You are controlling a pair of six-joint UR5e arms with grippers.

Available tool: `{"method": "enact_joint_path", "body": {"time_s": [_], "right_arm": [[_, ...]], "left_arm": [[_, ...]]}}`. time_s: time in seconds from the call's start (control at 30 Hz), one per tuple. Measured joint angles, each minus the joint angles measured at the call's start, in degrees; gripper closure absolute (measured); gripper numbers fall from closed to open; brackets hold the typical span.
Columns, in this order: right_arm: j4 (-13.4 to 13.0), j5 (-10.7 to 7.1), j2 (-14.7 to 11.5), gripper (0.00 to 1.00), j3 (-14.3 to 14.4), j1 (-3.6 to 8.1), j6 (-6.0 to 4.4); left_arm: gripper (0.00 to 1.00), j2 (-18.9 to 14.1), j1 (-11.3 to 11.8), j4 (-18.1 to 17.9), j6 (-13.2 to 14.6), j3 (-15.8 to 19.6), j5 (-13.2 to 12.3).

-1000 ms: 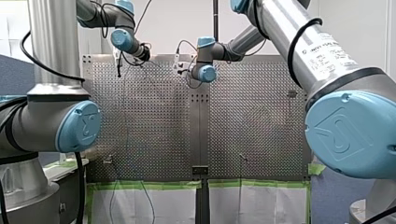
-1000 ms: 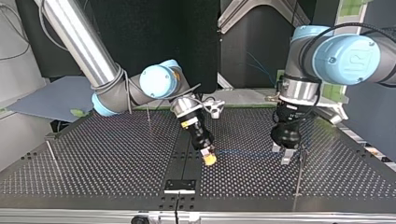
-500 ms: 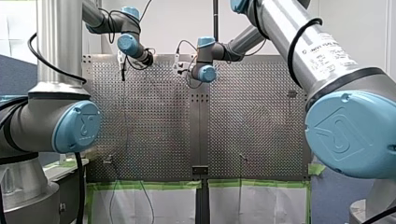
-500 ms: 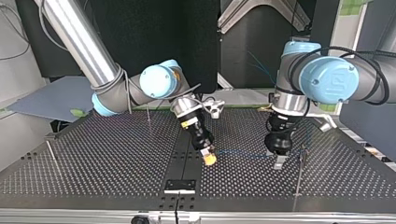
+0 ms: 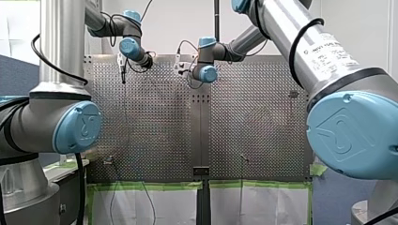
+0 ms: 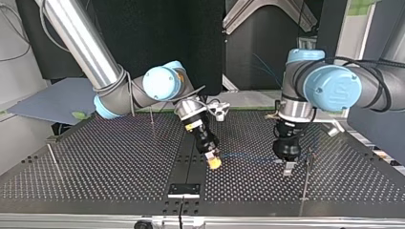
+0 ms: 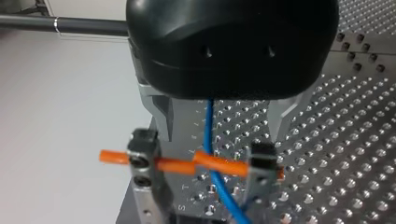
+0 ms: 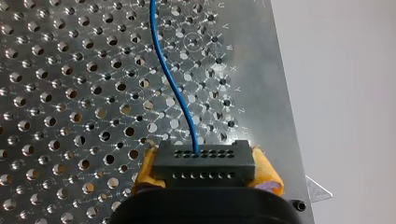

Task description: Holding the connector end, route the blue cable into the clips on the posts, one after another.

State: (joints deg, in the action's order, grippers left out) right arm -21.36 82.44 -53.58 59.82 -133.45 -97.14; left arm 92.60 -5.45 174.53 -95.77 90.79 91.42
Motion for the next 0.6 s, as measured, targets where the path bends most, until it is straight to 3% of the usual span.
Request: {"method": "enact_joint_path", "body": {"time_s": [0.6], "right_arm": [[0.1, -0.08, 0.0, 1.00, 0.0, 0.01, 0.08]], "left_arm": [[0.00, 1.2, -0.4, -0.7, 0.3, -1.7, 1.4]]}}
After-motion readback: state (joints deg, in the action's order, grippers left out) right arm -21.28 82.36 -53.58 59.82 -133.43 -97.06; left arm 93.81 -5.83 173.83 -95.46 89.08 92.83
